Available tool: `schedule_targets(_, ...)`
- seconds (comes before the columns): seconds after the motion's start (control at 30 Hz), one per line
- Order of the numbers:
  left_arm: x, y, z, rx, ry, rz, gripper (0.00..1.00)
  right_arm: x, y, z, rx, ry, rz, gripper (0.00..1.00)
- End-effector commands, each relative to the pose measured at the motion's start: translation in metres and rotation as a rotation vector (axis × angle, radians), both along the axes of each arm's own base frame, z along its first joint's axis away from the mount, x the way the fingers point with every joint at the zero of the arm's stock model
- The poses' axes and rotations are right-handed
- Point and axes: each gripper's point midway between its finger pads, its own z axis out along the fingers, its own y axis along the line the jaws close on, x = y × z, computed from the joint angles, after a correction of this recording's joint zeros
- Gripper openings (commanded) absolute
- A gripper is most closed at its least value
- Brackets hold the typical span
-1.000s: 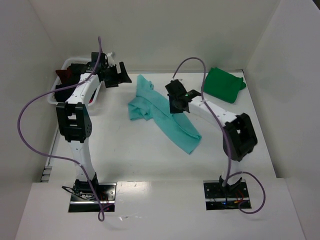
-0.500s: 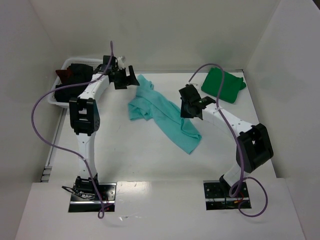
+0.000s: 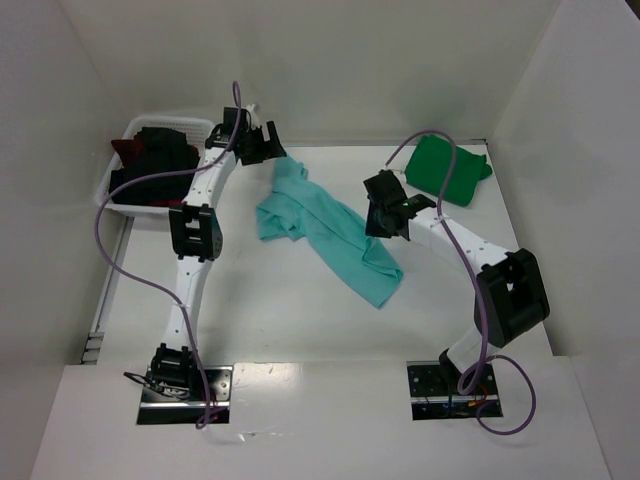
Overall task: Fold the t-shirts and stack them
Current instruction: Flatten out the tshirt
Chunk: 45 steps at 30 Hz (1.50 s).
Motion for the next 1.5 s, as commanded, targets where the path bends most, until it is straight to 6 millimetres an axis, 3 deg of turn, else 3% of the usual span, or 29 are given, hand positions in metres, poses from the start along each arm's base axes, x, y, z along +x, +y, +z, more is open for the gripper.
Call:
schedule_targets(0.0,0.006,-0.014,0.007,-0.041,-0.015,-0.004,0.94,0.006,-0.007,0.017,0.037,-0.045,-0.042,0.00)
schedule_targets(0.2,0.003,-0.015,-0.012,-0.043,0.022,-0.010,0.93,0.012,-0.013,0.016,0.029,-0.030,-0.062,0.00)
schedule_targets(0.37,-0.004,-0.020,-0.034,-0.059,0.072,-0.035,0.81,0.012,-0.013,0.015,0.012,-0.023,-0.047,0.01)
schedule_targets(0.6,-0.012,-0.022,-0.053,-0.066,0.126,-0.046,0.80,0.016,-0.014,0.017,-0.004,-0.019,-0.045,0.01)
schedule_targets(0.67,-0.013,-0.023,-0.050,-0.075,0.126,-0.056,0.76,0.016,-0.014,0.017,-0.009,-0.020,-0.038,0.01)
schedule_targets(0.77,-0.014,-0.028,-0.048,-0.094,0.121,-0.076,0.57,0.016,-0.014,0.017,-0.009,-0.020,-0.038,0.01)
schedule_targets(0.9,-0.014,-0.030,-0.043,-0.102,0.109,-0.098,0.42,0.019,-0.021,0.021,-0.014,-0.036,-0.067,0.01)
schedule_targets(1.0,-0.011,-0.033,-0.032,-0.094,0.056,-0.148,0.36,0.022,-0.032,0.030,0.002,-0.058,-0.104,0.00)
schedule_targets(1.1,-0.009,-0.028,-0.026,-0.064,0.042,-0.129,0.17,0.028,-0.048,0.050,0.053,-0.110,-0.152,0.00)
schedule_targets(1.13,-0.007,-0.028,-0.014,-0.066,0.016,-0.130,0.06,0.030,-0.052,0.055,0.066,-0.125,-0.160,0.00)
schedule_targets(1.17,-0.008,-0.028,-0.008,-0.066,0.016,-0.130,0.01,0.035,-0.061,0.060,0.070,-0.137,-0.185,0.00)
schedule_targets(1.2,-0.006,-0.020,0.025,-0.027,-0.034,-0.096,0.00,0.040,-0.070,0.071,0.064,-0.164,-0.192,0.00)
schedule_targets(1.23,-0.005,-0.019,0.030,-0.019,-0.052,-0.103,0.00,0.043,-0.073,0.076,0.060,-0.176,-0.194,0.00)
schedule_targets(1.3,-0.004,0.000,0.101,0.035,-0.173,-0.042,0.00,0.052,-0.080,0.095,0.044,-0.224,-0.194,0.00)
schedule_targets(1.37,-0.006,0.018,0.140,0.066,-0.246,-0.015,0.00,0.064,-0.090,0.115,0.045,-0.272,-0.219,0.00)
schedule_targets(1.43,-0.023,0.033,0.220,0.090,-0.373,0.034,0.00,0.076,-0.100,0.149,0.044,-0.348,-0.227,0.00)
schedule_targets(1.47,-0.030,0.035,0.239,0.100,-0.409,0.029,0.00,0.078,-0.106,0.151,0.044,-0.358,-0.242,0.00)
